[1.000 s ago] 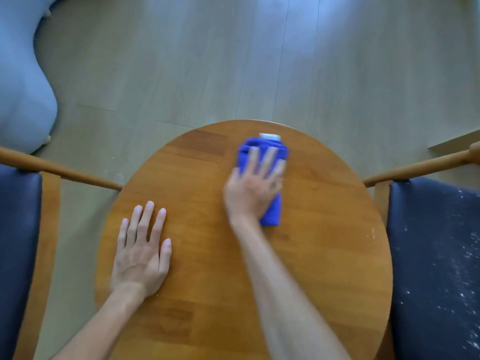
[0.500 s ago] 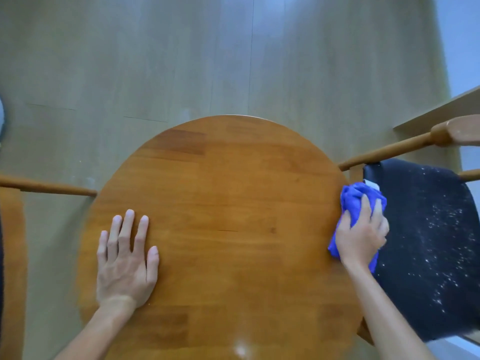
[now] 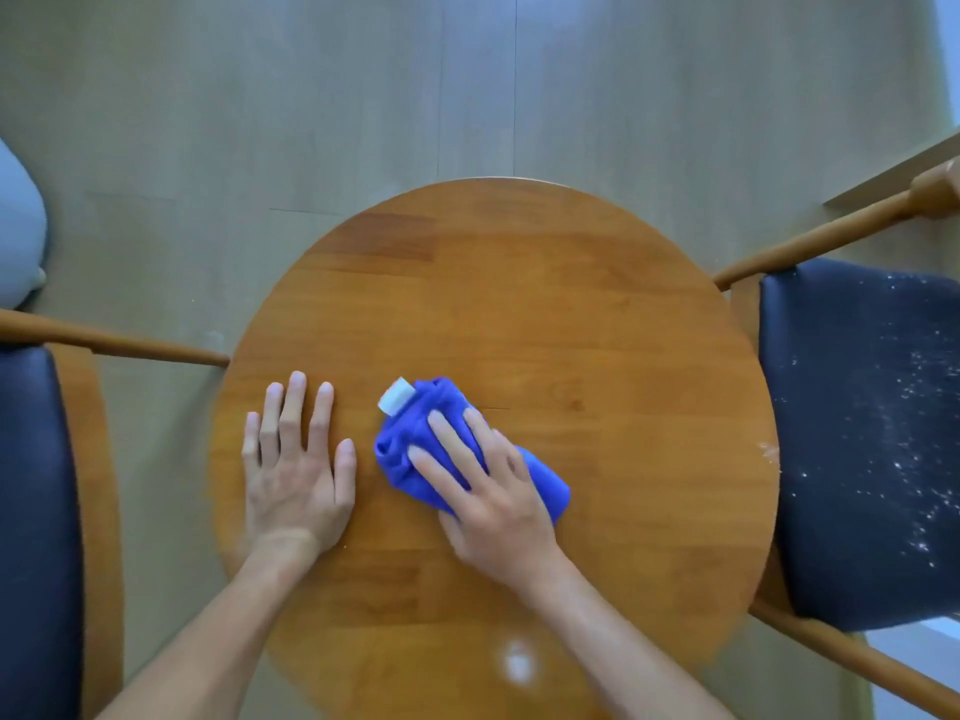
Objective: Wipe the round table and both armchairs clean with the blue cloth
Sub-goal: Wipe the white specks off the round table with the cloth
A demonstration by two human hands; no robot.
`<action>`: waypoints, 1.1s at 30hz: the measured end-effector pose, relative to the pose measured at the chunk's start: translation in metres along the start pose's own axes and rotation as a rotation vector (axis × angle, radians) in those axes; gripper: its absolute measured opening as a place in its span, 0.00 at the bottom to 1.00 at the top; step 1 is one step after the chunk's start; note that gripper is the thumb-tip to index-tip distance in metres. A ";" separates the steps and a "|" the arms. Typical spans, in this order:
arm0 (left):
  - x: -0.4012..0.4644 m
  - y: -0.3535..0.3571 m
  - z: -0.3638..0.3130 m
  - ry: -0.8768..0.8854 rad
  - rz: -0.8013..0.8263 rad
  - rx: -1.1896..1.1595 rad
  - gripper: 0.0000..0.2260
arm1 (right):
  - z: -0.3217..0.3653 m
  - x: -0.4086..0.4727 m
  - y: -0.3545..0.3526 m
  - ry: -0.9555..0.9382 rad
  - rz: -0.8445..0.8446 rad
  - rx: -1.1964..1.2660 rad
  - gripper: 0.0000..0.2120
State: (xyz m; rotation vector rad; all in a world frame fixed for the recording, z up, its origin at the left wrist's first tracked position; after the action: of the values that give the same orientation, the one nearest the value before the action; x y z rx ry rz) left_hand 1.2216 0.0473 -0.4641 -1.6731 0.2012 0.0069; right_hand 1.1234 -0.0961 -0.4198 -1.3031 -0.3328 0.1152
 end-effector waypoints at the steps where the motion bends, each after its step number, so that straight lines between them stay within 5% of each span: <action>1: 0.000 0.001 0.000 -0.001 0.006 0.006 0.27 | -0.004 -0.036 -0.007 -0.077 0.036 -0.012 0.22; 3: 0.001 0.002 0.000 -0.007 0.020 0.012 0.27 | -0.047 -0.099 -0.027 -0.020 0.080 -0.046 0.22; 7: 0.000 0.000 0.002 0.004 0.044 -0.021 0.27 | -0.150 -0.170 -0.062 0.733 -0.018 -0.123 0.23; 9: 0.000 -0.002 0.003 0.014 0.073 -0.080 0.28 | -0.146 -0.174 -0.059 1.123 -0.158 -0.129 0.24; 11: -0.001 -0.006 0.005 0.016 0.102 -0.162 0.28 | -0.111 -0.152 -0.046 1.320 -0.218 -0.107 0.25; 19: -0.003 -0.037 0.008 -0.055 0.180 -0.565 0.25 | 0.070 -0.008 0.012 0.847 -0.135 0.305 0.25; 22: -0.037 -0.046 -0.013 0.049 0.183 -0.561 0.27 | 0.030 -0.024 -0.011 0.737 -0.329 0.582 0.24; 25: -0.092 -0.035 -0.050 0.154 0.181 -0.465 0.30 | -0.049 -0.071 -0.037 0.815 -0.422 0.379 0.25; 30: -0.131 -0.015 -0.099 0.171 0.114 -0.177 0.33 | -0.077 -0.101 -0.018 0.815 -0.241 0.165 0.27; 33: -0.130 -0.016 -0.097 0.329 0.087 -0.221 0.29 | -0.077 -0.107 -0.011 0.746 -0.196 0.087 0.26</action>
State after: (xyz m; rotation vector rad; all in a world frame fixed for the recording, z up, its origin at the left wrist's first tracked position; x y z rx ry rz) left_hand 1.0850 -0.0304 -0.4211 -1.8783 0.5374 -0.1882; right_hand 1.0447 -0.1994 -0.4456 -1.1327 0.1839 -0.5097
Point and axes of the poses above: each hand's wrist, its own x-axis towards the middle knuckle, its own y-axis out of the palm, z = x × y, the point moved 10 cm from there along x, towards the middle knuckle, and after that the axes turned 14 degrees about -y, right-handed, at the moved point
